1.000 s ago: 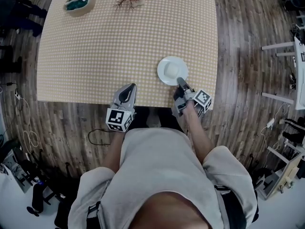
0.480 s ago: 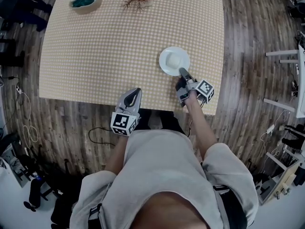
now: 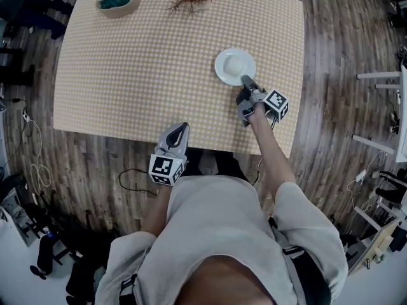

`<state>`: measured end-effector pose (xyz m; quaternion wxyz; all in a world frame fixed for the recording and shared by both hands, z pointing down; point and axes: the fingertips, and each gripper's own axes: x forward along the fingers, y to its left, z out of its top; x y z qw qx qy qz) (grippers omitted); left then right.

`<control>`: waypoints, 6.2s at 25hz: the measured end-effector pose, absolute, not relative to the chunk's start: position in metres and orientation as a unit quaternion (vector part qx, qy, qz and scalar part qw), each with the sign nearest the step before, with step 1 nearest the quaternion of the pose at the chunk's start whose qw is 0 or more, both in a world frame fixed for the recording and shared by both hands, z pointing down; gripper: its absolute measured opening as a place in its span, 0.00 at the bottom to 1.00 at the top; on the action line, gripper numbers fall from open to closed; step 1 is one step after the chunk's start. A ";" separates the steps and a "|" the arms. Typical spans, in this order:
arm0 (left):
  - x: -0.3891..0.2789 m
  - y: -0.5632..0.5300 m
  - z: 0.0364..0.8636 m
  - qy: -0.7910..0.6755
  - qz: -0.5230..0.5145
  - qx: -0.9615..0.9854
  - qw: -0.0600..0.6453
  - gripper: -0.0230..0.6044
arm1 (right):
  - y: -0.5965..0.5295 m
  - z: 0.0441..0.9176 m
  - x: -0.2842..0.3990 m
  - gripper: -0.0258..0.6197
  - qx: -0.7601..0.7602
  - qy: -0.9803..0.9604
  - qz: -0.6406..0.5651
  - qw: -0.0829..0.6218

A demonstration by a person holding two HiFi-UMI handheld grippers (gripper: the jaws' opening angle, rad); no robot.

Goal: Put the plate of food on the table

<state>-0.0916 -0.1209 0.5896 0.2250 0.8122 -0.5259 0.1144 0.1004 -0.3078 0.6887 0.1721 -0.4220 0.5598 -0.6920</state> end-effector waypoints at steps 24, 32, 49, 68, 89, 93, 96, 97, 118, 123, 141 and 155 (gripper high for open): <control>-0.105 -0.119 0.596 -0.537 0.114 0.802 0.235 0.05 | -0.348 0.707 0.090 0.06 -0.439 0.541 -0.697 0.170; -0.107 -0.119 0.598 -0.539 0.111 0.801 0.237 0.05 | -0.344 0.717 0.091 0.06 -0.450 0.515 -0.711 0.165; -0.107 -0.117 0.599 -0.540 0.107 0.800 0.239 0.05 | -0.341 0.727 0.092 0.09 -0.450 0.482 -0.730 0.177; -0.108 -0.118 0.595 -0.537 0.103 0.804 0.234 0.05 | -0.341 0.706 0.072 0.40 -0.385 0.622 -0.677 0.080; -0.104 -0.115 0.596 -0.533 0.099 0.805 0.238 0.05 | -0.308 0.716 0.052 0.40 -0.334 0.802 -0.346 -0.355; -0.105 -0.113 0.595 -0.536 0.100 0.804 0.239 0.05 | -0.303 0.716 0.050 0.42 -0.327 0.806 -0.301 -0.391; -0.104 -0.113 0.595 -0.536 0.100 0.803 0.239 0.05 | -0.298 0.720 0.049 0.42 -0.312 0.805 -0.232 -0.448; -0.103 -0.113 0.596 -0.536 0.100 0.804 0.239 0.05 | -0.296 0.722 0.049 0.43 -0.309 0.803 -0.216 -0.461; -0.099 -0.121 0.579 -0.517 0.095 0.824 0.213 0.05 | -0.266 0.698 0.086 0.04 -0.437 0.784 -0.200 -0.393; -0.085 -0.122 0.570 -0.492 0.094 0.842 0.201 0.05 | -0.222 0.661 0.095 0.04 -0.471 0.789 -0.190 -0.346; -0.066 -0.101 0.554 -0.382 0.093 0.904 0.165 0.05 | -0.095 0.606 0.045 0.04 -0.498 0.797 -0.229 -0.252; -0.035 -0.015 0.527 -0.413 0.092 0.897 0.129 0.05 | 0.011 0.569 0.084 0.04 -0.507 0.819 -0.183 -0.198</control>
